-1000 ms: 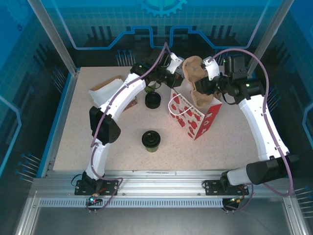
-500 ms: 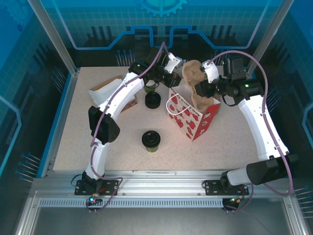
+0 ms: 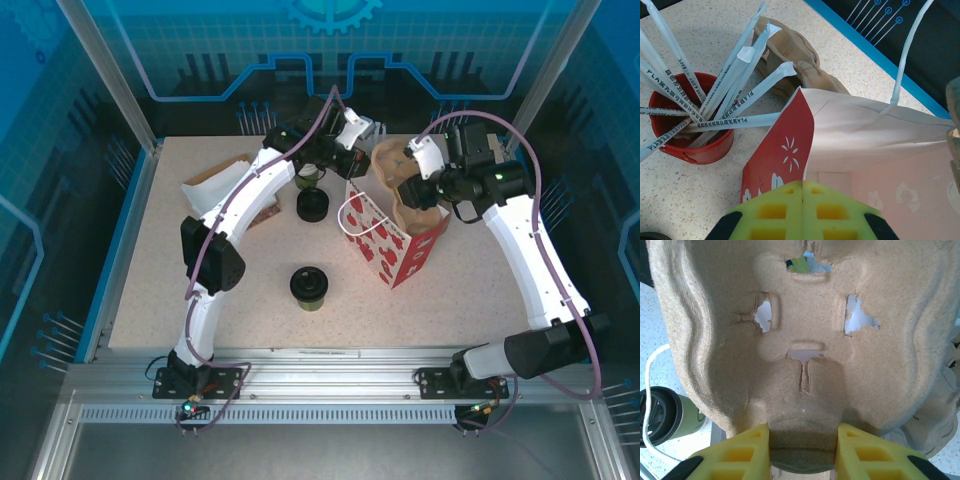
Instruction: Pack the takeout coffee
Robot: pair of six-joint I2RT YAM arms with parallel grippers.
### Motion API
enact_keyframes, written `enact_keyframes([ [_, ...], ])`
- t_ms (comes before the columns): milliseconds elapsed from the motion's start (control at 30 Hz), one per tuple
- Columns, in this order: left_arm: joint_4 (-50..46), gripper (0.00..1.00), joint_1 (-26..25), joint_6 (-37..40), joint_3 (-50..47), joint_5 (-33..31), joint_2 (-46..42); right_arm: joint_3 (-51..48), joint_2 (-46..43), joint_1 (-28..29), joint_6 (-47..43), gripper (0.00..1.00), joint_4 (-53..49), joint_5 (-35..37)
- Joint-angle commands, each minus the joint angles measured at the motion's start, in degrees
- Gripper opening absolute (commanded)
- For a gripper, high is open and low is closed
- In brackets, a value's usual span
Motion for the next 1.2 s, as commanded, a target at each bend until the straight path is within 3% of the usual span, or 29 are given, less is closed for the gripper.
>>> enact_keyframes([
  [0,0.18,0.00,0.40,0.25,-0.18,1.25,-2.36,1.12,-0.38,1.27,1.01,0.32,-3.29,2.05],
  [367,1.55,0.03,0.69,-0.16,-1.98,1.38,-2.95,1.12,2.17,3.43,2.04,0.31,-5.33,3.09],
  [1167,4.05,0.24,1.96,-1.20,-5.03,1.03,-5.21,1.29,5.01,5.01,2.61,0.31,-8.36,7.24],
])
